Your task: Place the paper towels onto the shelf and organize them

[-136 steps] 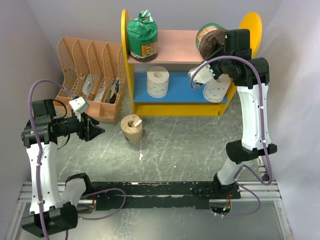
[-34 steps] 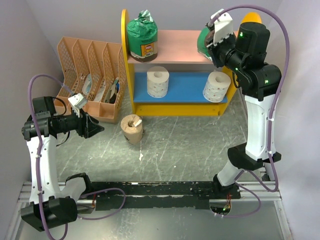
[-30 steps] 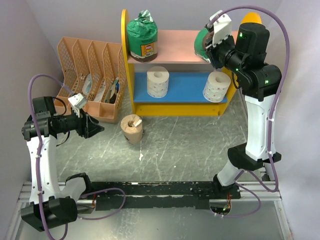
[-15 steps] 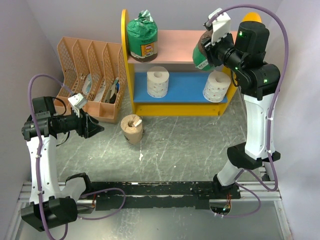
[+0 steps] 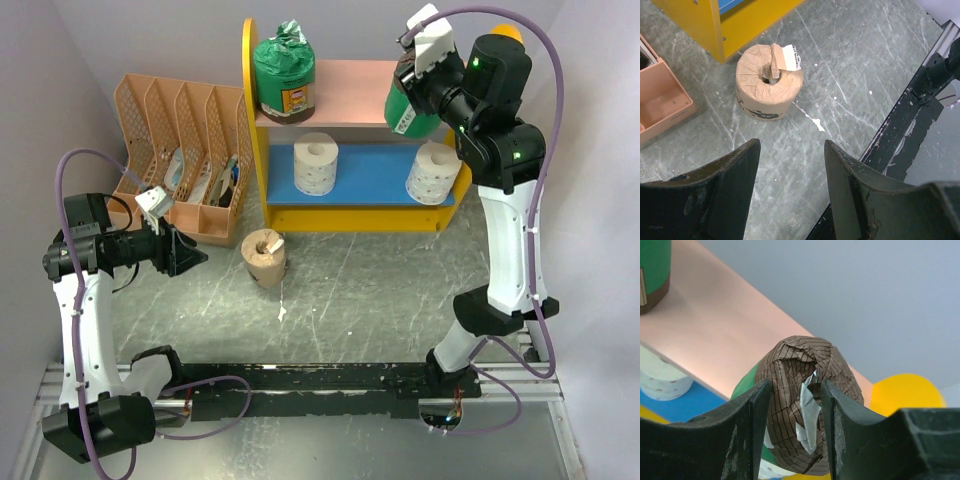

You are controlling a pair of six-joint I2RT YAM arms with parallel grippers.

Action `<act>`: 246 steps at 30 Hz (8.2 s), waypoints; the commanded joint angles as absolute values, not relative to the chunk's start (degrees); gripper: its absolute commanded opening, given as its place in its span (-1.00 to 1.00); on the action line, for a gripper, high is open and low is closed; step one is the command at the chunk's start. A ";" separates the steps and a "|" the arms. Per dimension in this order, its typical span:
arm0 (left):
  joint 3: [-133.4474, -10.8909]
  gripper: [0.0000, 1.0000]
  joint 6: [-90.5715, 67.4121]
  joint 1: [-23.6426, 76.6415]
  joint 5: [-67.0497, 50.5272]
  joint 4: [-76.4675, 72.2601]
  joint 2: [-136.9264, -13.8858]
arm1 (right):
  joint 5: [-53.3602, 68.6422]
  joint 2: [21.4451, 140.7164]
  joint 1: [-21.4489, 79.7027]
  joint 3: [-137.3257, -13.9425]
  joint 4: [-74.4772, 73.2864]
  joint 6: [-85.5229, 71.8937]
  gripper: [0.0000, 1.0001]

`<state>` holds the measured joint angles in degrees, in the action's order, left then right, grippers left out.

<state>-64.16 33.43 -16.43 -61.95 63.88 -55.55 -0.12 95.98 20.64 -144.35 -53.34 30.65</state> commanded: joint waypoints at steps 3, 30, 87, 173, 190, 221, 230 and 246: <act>-65.39 0.30 33.82 -17.36 -63.28 63.18 -54.57 | -2.20 96.03 21.05 -142.24 -45.36 33.76 -0.10; -65.00 0.29 33.10 -17.86 -62.59 62.41 -53.71 | -7.70 102.62 19.54 -137.78 -32.61 43.18 -0.06; -63.89 0.41 30.12 -18.76 -60.72 59.49 -54.99 | 40.08 79.30 26.11 -106.49 -78.80 68.59 1.00; -63.06 0.90 42.30 34.54 -17.14 32.26 -84.21 | 37.09 42.85 -27.07 -46.49 -33.20 15.87 1.00; -65.25 0.77 41.75 34.53 -16.58 32.76 -85.98 | 37.08 42.74 -27.07 -46.31 -32.87 15.73 1.00; -71.13 0.19 42.28 34.54 -16.16 32.99 -93.56 | 37.03 42.88 -27.05 -46.14 -32.47 15.43 1.00; -71.59 -0.08 42.33 34.57 -16.32 35.62 -94.63 | 37.33 42.93 -27.06 -46.23 -32.54 15.47 1.00; -76.30 -0.86 43.18 37.33 -18.64 42.17 -98.10 | 37.49 43.07 -27.05 -46.23 -32.53 15.64 1.00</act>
<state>-73.14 42.17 36.23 -16.75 38.28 -96.05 36.69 43.24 -26.57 -46.70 -33.67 15.42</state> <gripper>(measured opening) 0.151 0.999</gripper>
